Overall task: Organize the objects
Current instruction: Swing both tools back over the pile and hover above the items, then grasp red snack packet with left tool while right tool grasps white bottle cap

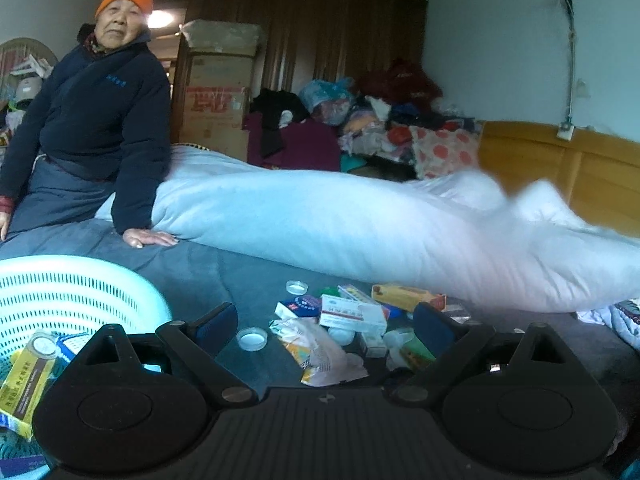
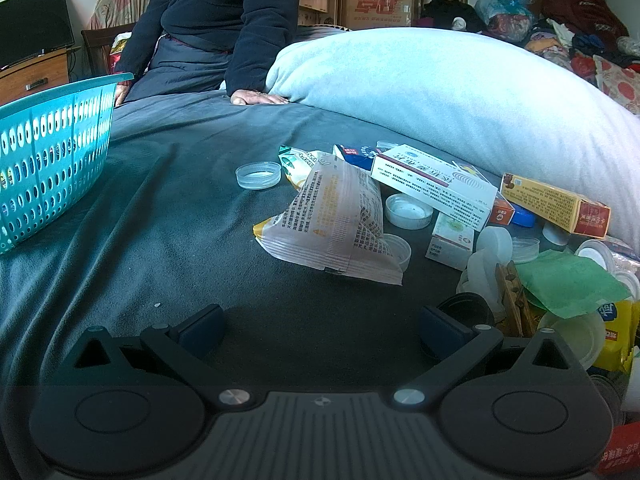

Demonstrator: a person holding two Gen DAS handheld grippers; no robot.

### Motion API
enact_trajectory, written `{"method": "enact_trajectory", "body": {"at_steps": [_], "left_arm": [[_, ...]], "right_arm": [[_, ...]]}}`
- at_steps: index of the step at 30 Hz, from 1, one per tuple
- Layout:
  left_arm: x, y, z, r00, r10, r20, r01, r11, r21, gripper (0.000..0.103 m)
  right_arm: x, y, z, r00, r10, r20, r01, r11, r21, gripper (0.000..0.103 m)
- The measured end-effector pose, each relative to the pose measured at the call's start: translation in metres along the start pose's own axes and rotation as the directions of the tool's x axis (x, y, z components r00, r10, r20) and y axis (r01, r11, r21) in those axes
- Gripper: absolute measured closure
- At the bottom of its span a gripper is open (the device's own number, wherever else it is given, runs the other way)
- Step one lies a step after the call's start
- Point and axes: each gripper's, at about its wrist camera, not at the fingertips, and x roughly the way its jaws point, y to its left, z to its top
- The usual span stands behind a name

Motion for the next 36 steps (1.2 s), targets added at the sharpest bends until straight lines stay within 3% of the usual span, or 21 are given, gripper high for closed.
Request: {"method": "enact_trajectory", "body": {"at_steps": [17,28,32,36], "left_arm": [[0.011,0.014,-0.023,0.998,-0.007,-0.056,0.006,1.0,-0.022,0.007],[0.032,0.011,-0.014,0.998,-0.011,-0.067,0.008,0.999,-0.042,0.007],[0.041,0.006,-0.011,0.997,-0.014,-0.08,0.01,0.999,-0.042,0.007],[0.051,0.003,-0.012,0.996,-0.016,-0.093,0.012,0.999,-0.035,0.007]], "right_arm": [[0.0,0.0,0.0,1.0,0.002,0.001,-0.002,1.0,-0.001,0.0],[0.0,0.001,-0.001,1.0,-0.001,0.001,0.001,1.0,-0.006,0.0],[0.006,0.022,0.003,0.994,-0.112,0.008,0.112,0.991,-0.069,0.0],[-0.001,0.048,-0.006,0.971,-0.223,0.091,0.235,0.958,-0.166,0.0]]}}
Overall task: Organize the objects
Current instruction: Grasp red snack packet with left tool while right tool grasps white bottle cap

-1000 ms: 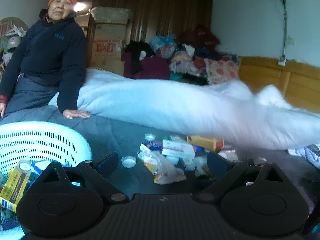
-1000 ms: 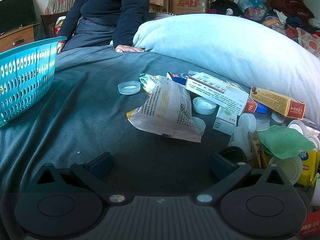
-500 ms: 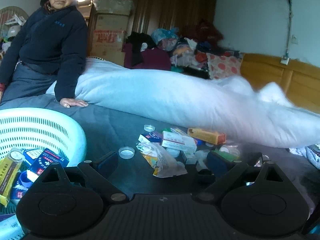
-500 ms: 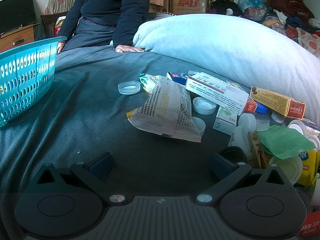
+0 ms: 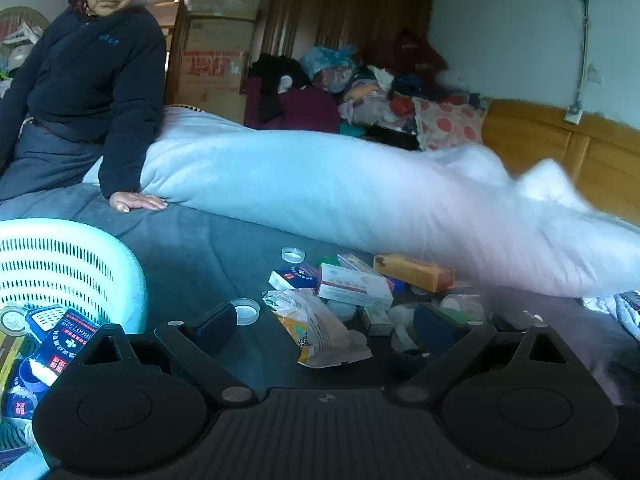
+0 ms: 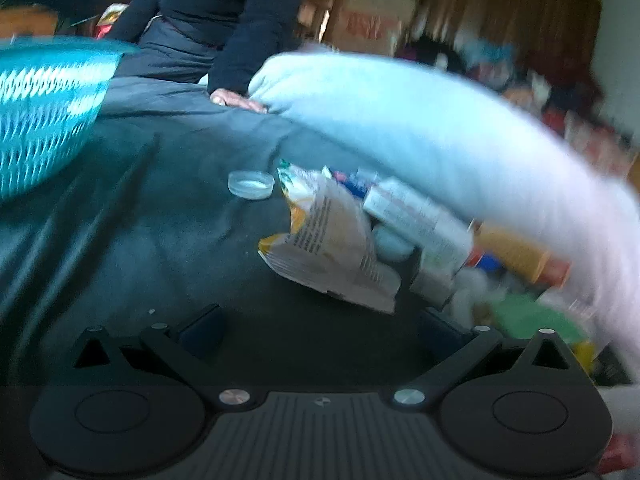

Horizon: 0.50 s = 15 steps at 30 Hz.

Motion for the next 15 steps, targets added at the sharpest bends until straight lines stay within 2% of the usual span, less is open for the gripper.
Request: {"method": "enact_trajectory", "body": {"at_steps": [2,4,6,7,8,9,10,11,13,15], "left_arm": [[0.005,-0.001,0.0,1.0,0.003,-0.006,-0.003,1.0,0.002,0.007],[0.011,-0.005,0.0,1.0,-0.001,-0.018,0.001,1.0,0.003,0.007],[0.009,-0.009,0.002,1.0,-0.008,-0.011,0.008,1.0,0.017,0.007],[0.008,-0.011,0.003,1.0,-0.012,-0.005,0.012,1.0,0.025,0.007],[0.007,-0.013,0.005,1.0,-0.014,0.002,0.014,0.999,0.031,0.007],[0.005,-0.013,0.008,1.0,-0.013,0.011,0.013,0.999,0.034,0.007],[0.004,-0.012,0.01,1.0,-0.01,0.021,0.009,0.999,0.03,0.007],[0.004,-0.011,0.012,1.0,-0.008,0.026,0.008,1.0,0.024,0.007],[0.005,-0.009,0.014,0.999,-0.006,0.038,0.005,1.0,0.014,0.007],[0.008,-0.009,0.015,0.999,-0.027,0.04,0.027,1.0,0.017,0.007]], "right_arm": [[-0.001,0.005,0.001,1.0,-0.021,0.006,0.021,0.999,-0.031,0.0],[0.0,0.001,0.003,1.0,-0.001,-0.008,0.001,1.0,-0.021,0.0],[0.003,-0.019,0.001,0.996,0.085,-0.039,-0.082,0.994,0.078,0.0],[0.004,-0.032,0.0,0.986,0.144,-0.078,-0.132,0.981,0.141,0.001],[0.001,-0.043,0.0,0.978,0.18,-0.105,-0.16,0.972,0.174,0.01],[-0.01,-0.052,0.001,0.975,0.193,-0.107,-0.176,0.973,0.152,0.025],[-0.025,-0.06,0.002,0.975,0.204,-0.089,-0.194,0.975,0.111,0.026],[-0.044,-0.074,0.002,0.973,0.225,-0.049,-0.22,0.971,0.088,0.024],[-0.076,-0.111,0.002,0.969,0.248,0.017,-0.249,0.967,0.062,0.012],[-0.086,-0.148,0.0,0.974,0.225,0.004,-0.225,0.974,0.0,0.011]]}}
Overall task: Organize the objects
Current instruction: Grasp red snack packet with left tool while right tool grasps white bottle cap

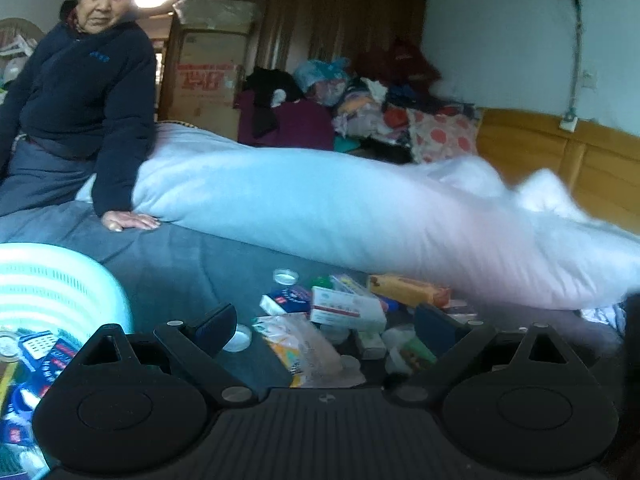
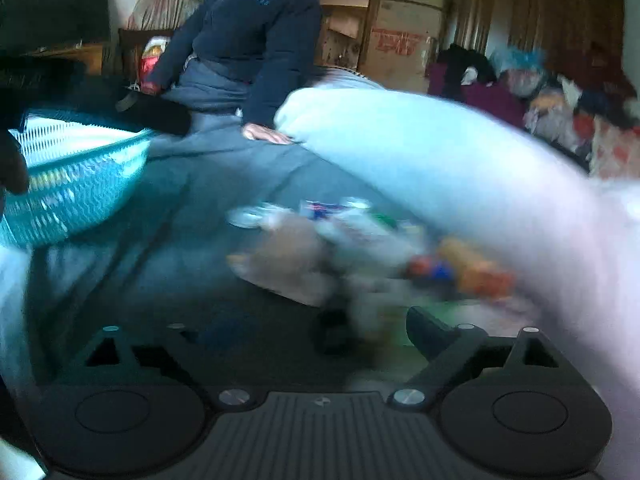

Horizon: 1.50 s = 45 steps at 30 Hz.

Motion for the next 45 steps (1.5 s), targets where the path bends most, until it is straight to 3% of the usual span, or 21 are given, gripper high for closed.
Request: {"method": "enact_trajectory", "body": {"at_steps": [4,9,16,18,23,26,28,30,34,36,38,40,43,45], "left_arm": [[0.012,-0.011,-0.007,0.996,-0.088,-0.027,0.089,0.996,0.017,0.007],[0.026,-0.033,-0.021,0.977,-0.196,-0.09,0.202,0.977,0.068,0.008],[0.049,-0.052,-0.039,0.947,-0.273,-0.168,0.295,0.948,0.123,0.01],[0.056,-0.055,-0.043,0.938,-0.292,-0.186,0.318,0.939,0.134,0.011],[0.078,-0.071,-0.055,0.913,-0.331,-0.237,0.376,0.909,0.179,0.015],[0.094,-0.087,-0.064,0.891,-0.359,-0.278,0.425,0.874,0.236,0.02],[0.105,-0.101,-0.069,0.872,-0.388,-0.299,0.471,0.832,0.293,0.023],[0.115,-0.115,-0.075,0.853,-0.413,-0.32,0.509,0.796,0.327,0.033],[0.137,-0.14,-0.087,0.817,-0.449,-0.363,0.569,0.732,0.375,0.041],[0.144,-0.151,-0.094,0.802,-0.456,-0.386,0.593,0.689,0.417,0.045],[0.15,-0.158,-0.1,0.794,-0.452,-0.406,0.604,0.661,0.445,0.047],[0.159,-0.163,-0.103,0.781,-0.459,-0.423,0.62,0.647,0.443,0.049],[0.166,-0.169,-0.106,0.763,-0.466,-0.448,0.641,0.633,0.434,0.06],[0.164,-0.173,-0.106,0.762,-0.458,-0.458,0.642,0.623,0.446,0.067]], "right_arm": [[0.007,-0.056,-0.005,0.989,-0.004,-0.149,-0.014,0.992,-0.123,0.022],[0.029,-0.068,-0.017,0.954,0.052,-0.297,-0.107,0.979,-0.173,0.039],[0.034,-0.079,-0.031,0.944,0.032,-0.327,-0.069,0.992,-0.102,0.049],[0.03,-0.081,-0.041,0.936,0.007,-0.353,-0.053,0.991,-0.12,0.058],[-0.009,-0.096,-0.048,0.969,-0.017,-0.246,0.018,1.0,-0.001,0.07],[-0.04,-0.102,-0.052,0.982,-0.05,-0.181,0.068,0.993,0.096,0.07],[-0.059,-0.113,-0.06,0.986,-0.066,-0.15,0.098,0.971,0.217,0.07],[-0.07,-0.119,-0.076,0.985,-0.091,-0.15,0.131,0.948,0.289,0.07],[-0.081,-0.131,-0.116,0.978,-0.102,-0.181,0.176,0.869,0.463,0.07],[-0.08,-0.131,-0.133,0.97,-0.117,-0.211,0.207,0.853,0.479,0.07],[-0.077,-0.126,-0.141,0.965,-0.118,-0.232,0.215,0.864,0.455,0.069],[-0.074,-0.124,-0.143,0.964,-0.114,-0.239,0.21,0.879,0.429,0.067],[-0.072,-0.123,-0.142,0.963,-0.116,-0.245,0.21,0.89,0.404,0.066],[-0.069,-0.122,-0.141,0.963,-0.103,-0.25,0.198,0.898,0.393,0.065]]}}
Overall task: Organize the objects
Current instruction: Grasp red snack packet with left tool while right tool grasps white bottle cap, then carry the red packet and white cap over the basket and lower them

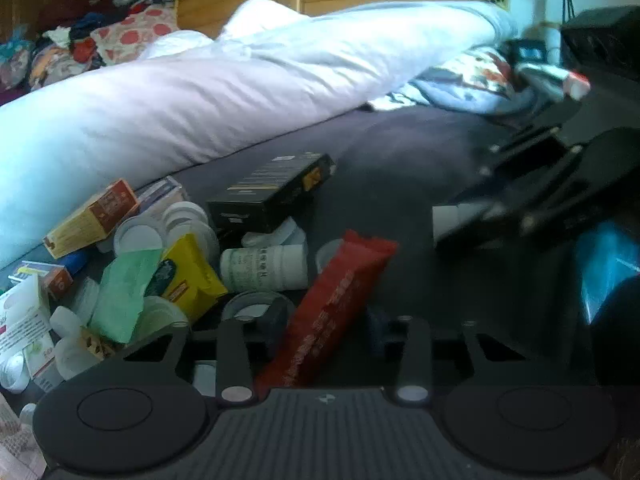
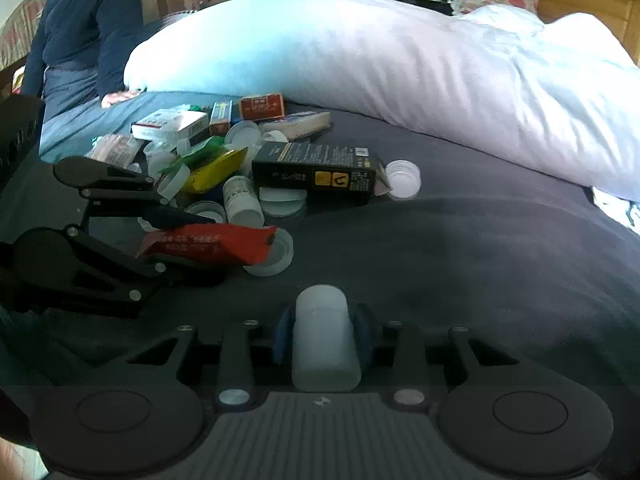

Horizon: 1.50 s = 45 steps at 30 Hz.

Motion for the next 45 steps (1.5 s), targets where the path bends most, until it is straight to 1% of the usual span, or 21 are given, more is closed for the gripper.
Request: {"method": "enact_trajectory", "body": {"at_steps": [2,4,5,9,10,13,14,16,17,20,23,25,30,32,34,35,37,38,39,42,45], "left_arm": [[-0.002,-0.002,0.0,1.0,0.012,-0.009,-0.012,1.0,0.006,0.07],[-0.003,-0.004,0.0,1.0,0.018,-0.01,-0.018,1.0,0.001,0.071],[-0.005,-0.005,-0.001,1.0,0.023,-0.009,-0.023,1.0,-0.002,0.071],[-0.015,-0.02,0.001,0.996,0.083,0.014,-0.084,0.996,0.043,0.076],[-0.015,-0.02,0.001,0.996,0.083,0.014,-0.084,0.996,0.043,0.077],[-0.027,-0.024,0.0,0.99,0.137,0.041,-0.138,0.99,0.014,0.077],[-0.034,-0.023,-0.001,0.988,0.15,0.038,-0.149,0.989,-0.018,0.077],[-0.038,-0.025,-0.002,0.987,0.157,0.039,-0.157,0.987,-0.018,0.077],[-0.041,-0.028,-0.003,0.986,0.164,0.039,-0.164,0.986,-0.012,0.077],[-0.043,-0.032,-0.007,0.984,0.178,0.016,-0.178,0.984,-0.005,0.065],[-0.039,-0.031,-0.011,0.971,0.239,0.013,-0.239,0.971,-0.001,0.054],[-0.044,-0.031,-0.012,0.963,0.269,0.03,-0.269,0.963,-0.021,0.052],[-0.048,-0.033,-0.013,0.966,0.255,0.034,-0.255,0.967,0.005,0.054],[-0.04,-0.034,-0.006,0.971,0.234,0.043,-0.237,0.969,0.065,0.054],[-0.03,-0.032,0.003,0.984,0.177,0.029,-0.179,0.979,0.099,0.054],[-0.023,-0.031,0.007,0.988,0.151,0.003,-0.151,0.982,0.11,0.055],[-0.006,-0.032,0.009,0.99,0.116,-0.077,-0.105,0.985,0.136,0.064],[-0.003,-0.033,0.009,0.991,0.106,-0.08,-0.094,0.985,0.143,0.071],[-0.001,-0.034,0.01,0.992,0.096,-0.08,-0.084,0.987,0.139,0.075],[-0.002,-0.041,0.011,0.993,0.1,-0.07,-0.089,0.986,0.143,0.082],[-0.007,-0.046,0.008,0.991,0.121,-0.053,-0.114,0.985,0.13,0.084]], "right_arm": [[0.005,0.002,-0.002,1.0,0.001,-0.025,-0.001,1.0,-0.022,0.065],[0.007,0.0,-0.003,1.0,0.002,-0.022,-0.002,1.0,-0.021,0.065],[0.006,0.0,-0.003,1.0,0.001,-0.018,-0.002,1.0,-0.016,0.069],[-0.003,0.0,-0.003,0.999,-0.002,0.032,0.002,1.0,0.008,0.07],[-0.007,0.0,-0.003,0.999,-0.003,0.046,0.002,1.0,0.017,0.07],[-0.011,-0.005,-0.005,0.998,0.019,0.059,-0.022,0.998,0.057,0.07],[-0.012,-0.005,-0.006,0.998,0.025,0.061,-0.029,0.997,0.069,0.07],[-0.012,-0.005,-0.009,0.998,0.033,0.062,-0.038,0.996,0.081,0.07],[-0.012,-0.004,-0.011,0.997,0.043,0.061,-0.048,0.995,0.091,0.07],[-0.008,-0.001,-0.018,0.997,0.051,0.05,-0.055,0.993,0.1,0.07],[-0.004,-0.003,-0.021,0.997,0.053,0.053,-0.058,0.992,0.115,0.07],[-0.002,-0.004,-0.021,0.997,0.055,0.054,-0.061,0.991,0.116,0.07],[0.003,-0.005,-0.023,0.996,0.063,0.058,-0.069,0.991,0.114,0.069],[0.002,-0.006,-0.023,0.996,0.065,0.06,-0.072,0.99,0.12,0.069],[0.001,-0.006,-0.024,0.996,0.066,0.06,-0.073,0.99,0.124,0.07],[0.001,-0.006,-0.025,0.996,0.068,0.06,-0.075,0.989,0.126,0.07],[0.001,-0.007,-0.025,0.996,0.071,0.062,-0.079,0.988,0.132,0.07],[0.002,-0.007,-0.025,0.995,0.071,0.064,-0.079,0.988,0.133,0.07],[0.002,-0.007,-0.025,0.995,0.069,0.067,-0.078,0.988,0.133,0.07],[0.0,-0.006,-0.027,0.994,0.062,0.085,-0.074,0.987,0.145,0.07],[-0.006,-0.005,-0.026,0.993,0.047,0.108,-0.063,0.986,0.155,0.07]]}}
